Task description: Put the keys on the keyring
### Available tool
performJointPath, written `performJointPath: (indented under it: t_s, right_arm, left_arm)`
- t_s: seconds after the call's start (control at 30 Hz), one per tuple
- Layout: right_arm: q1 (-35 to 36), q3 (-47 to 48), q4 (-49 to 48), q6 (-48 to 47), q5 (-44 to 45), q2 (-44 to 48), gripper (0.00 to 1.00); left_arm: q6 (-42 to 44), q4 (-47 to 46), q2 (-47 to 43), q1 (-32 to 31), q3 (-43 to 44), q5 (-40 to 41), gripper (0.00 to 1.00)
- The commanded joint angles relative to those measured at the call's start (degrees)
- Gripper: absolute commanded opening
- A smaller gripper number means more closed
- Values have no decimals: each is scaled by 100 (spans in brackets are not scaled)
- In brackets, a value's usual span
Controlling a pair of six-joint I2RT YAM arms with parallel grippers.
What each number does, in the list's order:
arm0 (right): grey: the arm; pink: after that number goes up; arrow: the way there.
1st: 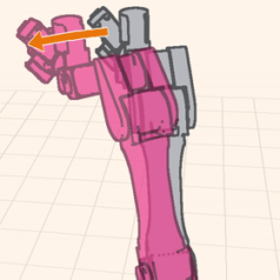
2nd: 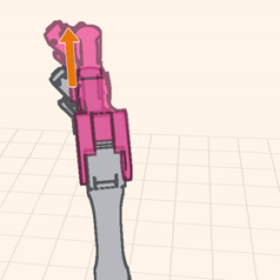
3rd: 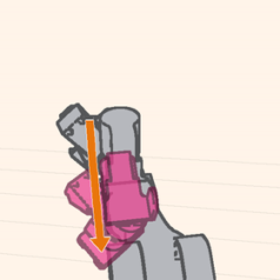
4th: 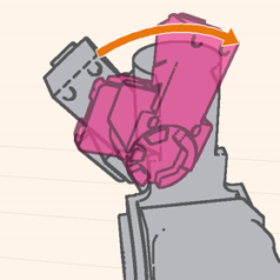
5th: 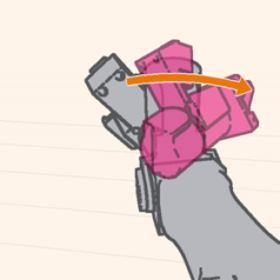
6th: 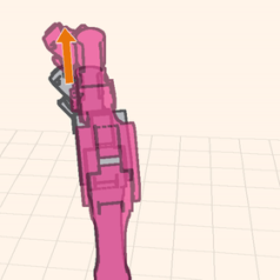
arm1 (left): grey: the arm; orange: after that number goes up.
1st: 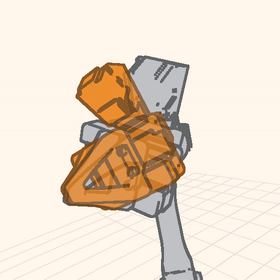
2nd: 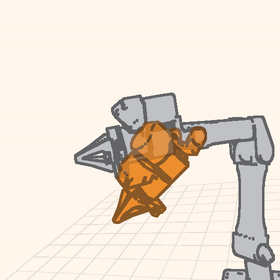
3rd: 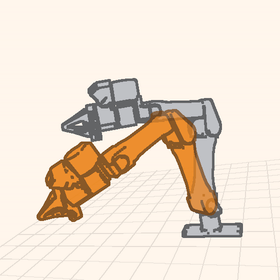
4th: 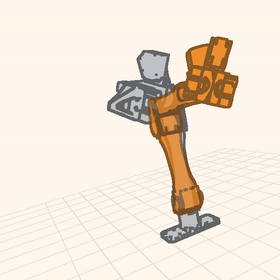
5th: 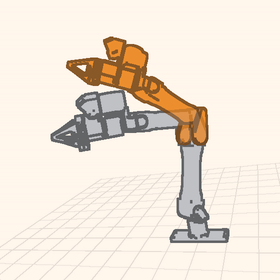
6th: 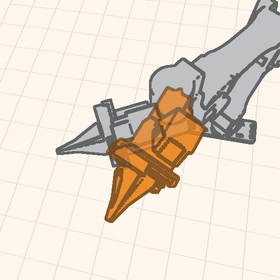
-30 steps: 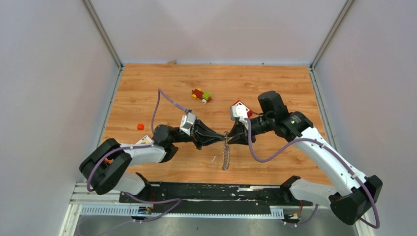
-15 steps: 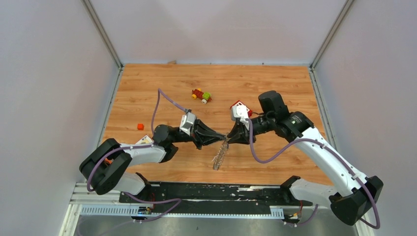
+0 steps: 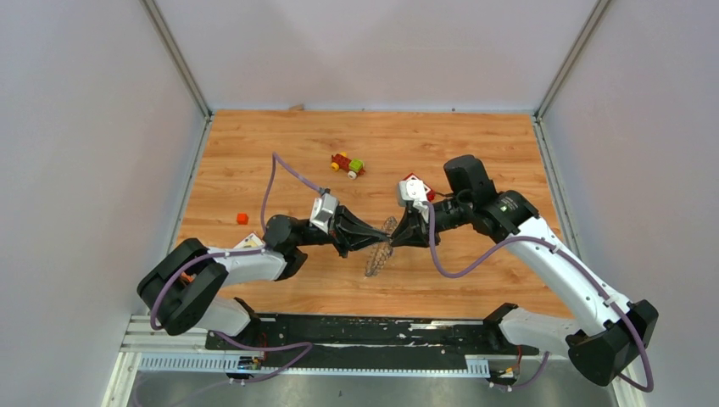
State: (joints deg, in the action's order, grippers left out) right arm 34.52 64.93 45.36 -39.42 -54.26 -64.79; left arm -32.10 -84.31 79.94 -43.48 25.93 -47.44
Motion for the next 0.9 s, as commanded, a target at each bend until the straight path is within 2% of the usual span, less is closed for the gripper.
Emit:
performJointPath:
  t_s: [0.0,0.2,0.43,0.63,0.67,0.8,0.87]
  right_arm:
    - [18,196,-129,48,-298,22,19]
    - [26,127,-188,67,-368,29,17]
    - [35,86,-230,66,-277,64,1]
    - [100,233,17,0,343,133,0]
    - [129,273,103,-29,475,134,0]
    - [238,579,595,-109,994,10,0]
    - [266,753,843,-114,1168,-103,0]
  left_arm:
    - [52,-737,7,-21,70,92,0]
    - [57,-724,24,-19,70,115,0]
    - [71,-698,25,-19,61,109,0]
    - [404,-431,0,-11,81,-35,0]
    - [539,-288,-31,-11,105,-107,0]
    - [1390,1373,-326,-2,386,-99,14]
    - [1723,1909,-437,-2,495,-102,21]
